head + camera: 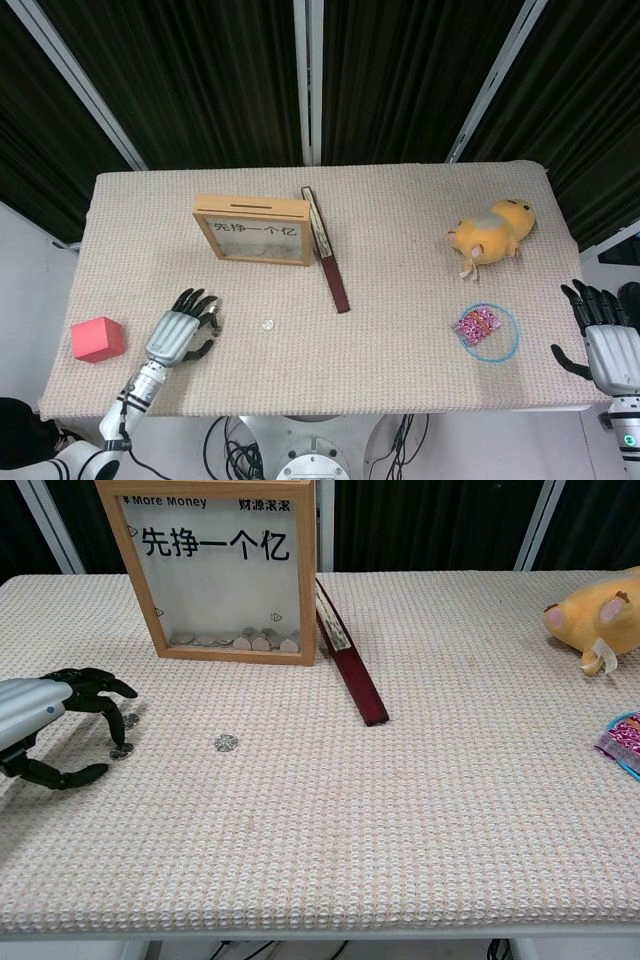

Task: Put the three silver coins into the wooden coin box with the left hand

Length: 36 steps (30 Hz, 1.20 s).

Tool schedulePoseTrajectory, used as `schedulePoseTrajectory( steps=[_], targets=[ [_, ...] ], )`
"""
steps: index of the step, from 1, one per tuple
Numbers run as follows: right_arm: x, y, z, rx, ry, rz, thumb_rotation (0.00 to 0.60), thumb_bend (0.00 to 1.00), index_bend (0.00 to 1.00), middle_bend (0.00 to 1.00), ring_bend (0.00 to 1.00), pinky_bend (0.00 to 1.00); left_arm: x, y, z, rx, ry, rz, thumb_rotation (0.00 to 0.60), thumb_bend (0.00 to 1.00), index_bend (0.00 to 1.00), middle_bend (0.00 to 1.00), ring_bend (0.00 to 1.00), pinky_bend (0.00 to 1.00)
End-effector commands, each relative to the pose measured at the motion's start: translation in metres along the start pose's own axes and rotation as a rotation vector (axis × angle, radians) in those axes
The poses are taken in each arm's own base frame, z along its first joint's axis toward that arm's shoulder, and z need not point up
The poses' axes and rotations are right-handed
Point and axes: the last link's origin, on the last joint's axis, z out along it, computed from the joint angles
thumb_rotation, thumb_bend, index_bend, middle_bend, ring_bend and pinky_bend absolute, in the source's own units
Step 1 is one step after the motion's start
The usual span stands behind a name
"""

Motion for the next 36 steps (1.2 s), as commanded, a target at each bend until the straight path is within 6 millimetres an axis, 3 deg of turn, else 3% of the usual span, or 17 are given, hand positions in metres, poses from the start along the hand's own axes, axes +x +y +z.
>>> schedulePoseTrajectory(
  steps=[1,36],
  targets=[
    [0.0001,0.0001,-0.0002,-0.001,-0.001,-0.001,0.6,0.21,0.0,0.0,0.0,0.0,-0.0002,0.0002,0.0001,-0.002,-0.001,-0.002,0.6,0.26,0.44,0.13,0.0,0.0],
    [-0.0008,0.0009,-0.0001,-0.003,-0.004,0.0,0.6,0.21,0.0,0.0,0.0,0.0,-0.004,0.0067,0.0072,-0.034,-0.02,-0.002,0.6,0.26,0.43,0.13,0.0,0.0]
  ],
)
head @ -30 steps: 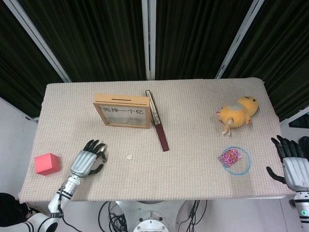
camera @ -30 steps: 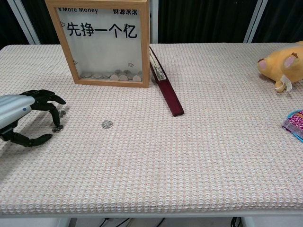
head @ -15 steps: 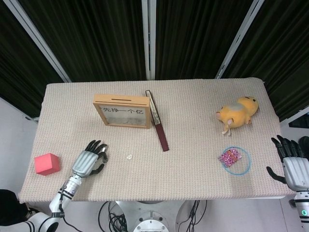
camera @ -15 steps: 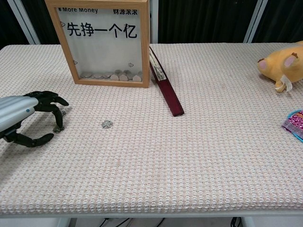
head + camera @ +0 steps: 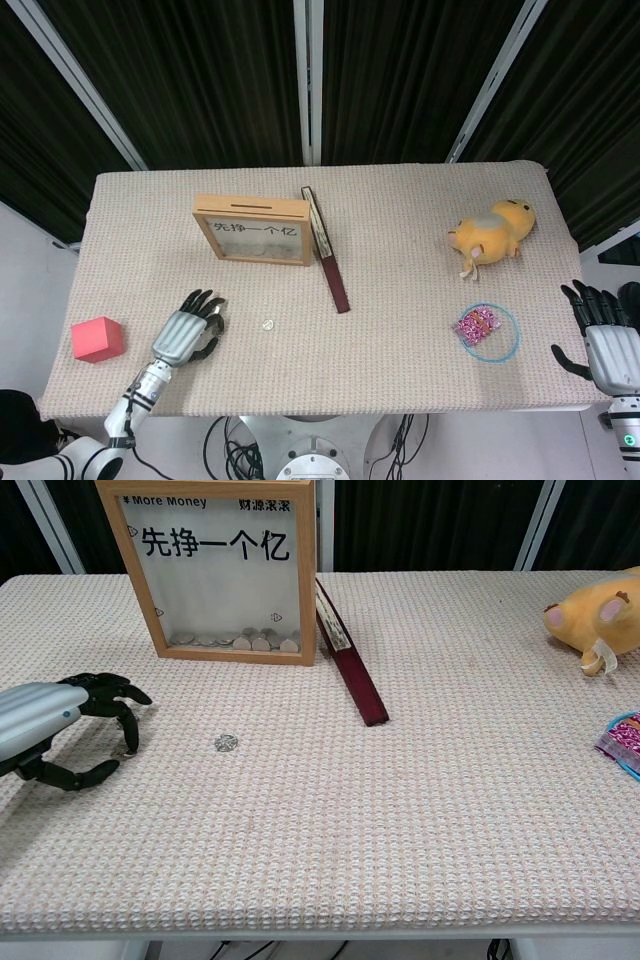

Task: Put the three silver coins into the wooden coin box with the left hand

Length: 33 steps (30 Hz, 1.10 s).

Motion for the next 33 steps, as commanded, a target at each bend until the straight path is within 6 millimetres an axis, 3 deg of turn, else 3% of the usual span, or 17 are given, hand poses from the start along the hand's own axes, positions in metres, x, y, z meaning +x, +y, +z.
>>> schedulePoseTrajectory(
  steps=[1,22,33],
  targets=[
    [0.0,0.0,0.0,0.0,-0.002,0.0,0.6,0.21,0.0,0.0,0.0,0.0,0.0,0.0,0.001,0.0,0.0,0.003,0.6,0.26,0.43,0.13,0.0,0.0],
    [-0.001,0.005,-0.001,-0.012,-0.004,0.002,0.6,0.21,0.0,0.0,0.0,0.0,0.001,0.003,0.01,-0.025,0.131,0.025,0.6,0.26,0.46,0.2,0.0,0.0],
    [-0.001,0.005,-0.002,-0.017,-0.006,0.001,0.6,0.21,0.0,0.0,0.0,0.0,-0.003,-0.001,0.012,-0.026,0.155,0.022,0.6,0.34,0.52,0.22,0.0,0.0]
  ],
)
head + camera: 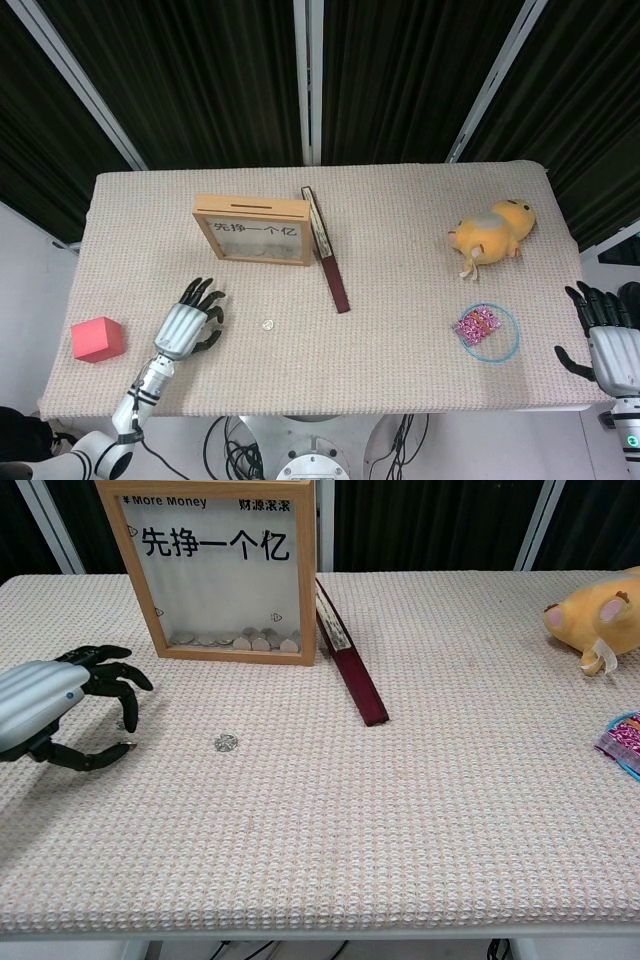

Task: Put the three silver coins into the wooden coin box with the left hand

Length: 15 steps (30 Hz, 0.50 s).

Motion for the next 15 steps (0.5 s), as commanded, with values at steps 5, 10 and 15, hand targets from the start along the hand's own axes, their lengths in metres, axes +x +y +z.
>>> schedulePoseTrajectory(
  steps=[5,10,15],
  targets=[
    [0.0001,0.0003,-0.0001,-0.002,-0.001,-0.001,0.6,0.21,0.0,0.0,0.0,0.0,0.0003,-0.001,0.0002,0.002,-0.004,-0.002,0.6,0.37,0.53,0.22,0.0,0.0],
    [-0.0003,0.0003,0.0,-0.003,-0.005,-0.002,0.6,0.21,0.0,0.0,0.0,0.0,0.0,-0.0018,0.0,0.006,-0.012,0.0,0.6,0.4,0.55,0.23,0.0,0.0],
    [0.0003,0.0003,0.0,-0.004,-0.005,-0.001,0.6,0.21,0.0,0.0,0.0,0.0,0.001,-0.0017,0.0002,0.009,-0.012,-0.006,0.6,0.4,0.56,0.23,0.0,0.0]
  ],
)
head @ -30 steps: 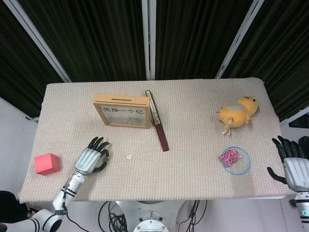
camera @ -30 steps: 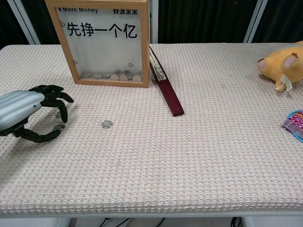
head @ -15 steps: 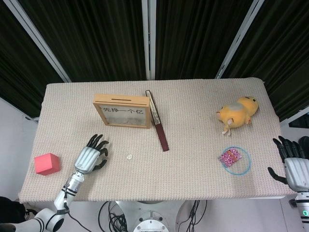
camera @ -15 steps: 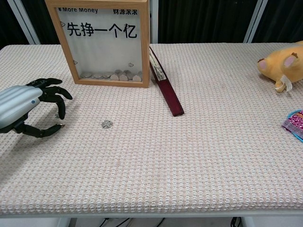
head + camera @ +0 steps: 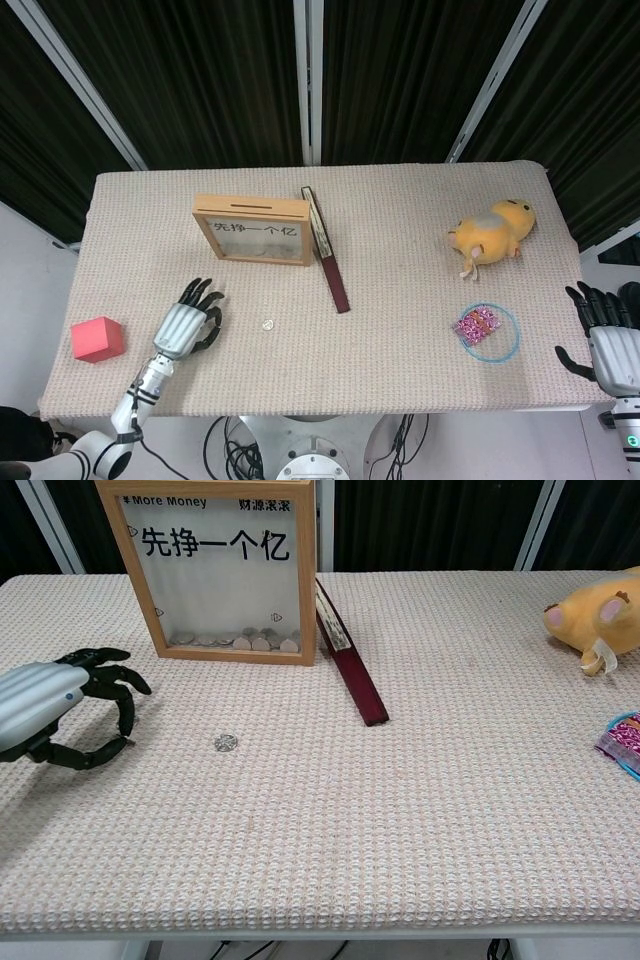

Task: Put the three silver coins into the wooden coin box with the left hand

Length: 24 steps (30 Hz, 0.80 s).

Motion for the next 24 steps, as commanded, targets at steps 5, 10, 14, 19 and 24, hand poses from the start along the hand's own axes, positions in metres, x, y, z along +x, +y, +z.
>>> schedulePoseTrajectory(
  steps=[5,10,14,19,24],
  targets=[
    [0.001,0.0,0.0,0.001,0.004,0.002,0.6,0.21,0.0,0.0,0.0,0.0,0.004,0.001,0.0,-0.003,0.012,-0.008,0.6,0.42,0.57,0.23,0.0,0.0],
    [0.003,-0.001,0.0,0.006,0.013,0.005,0.6,0.21,0.0,0.0,0.0,0.0,0.02,0.007,-0.006,-0.02,0.04,-0.037,0.6,0.42,0.58,0.23,0.0,0.0],
    [0.006,-0.002,0.001,0.008,0.022,0.008,0.6,0.21,0.0,0.0,0.0,0.0,0.05,0.008,-0.013,-0.025,0.085,-0.057,0.6,0.42,0.58,0.23,0.0,0.0],
    [0.007,-0.003,0.001,0.014,0.025,0.01,0.6,0.21,0.0,0.0,0.0,0.0,0.102,0.006,-0.016,-0.02,0.155,-0.021,0.6,0.42,0.59,0.23,0.0,0.0],
    [0.007,-0.005,0.0,0.021,0.03,0.011,0.6,0.21,0.0,0.0,0.0,0.0,0.163,0.008,-0.007,-0.017,0.259,0.004,0.6,0.42,0.61,0.25,0.01,0.01]
  ],
)
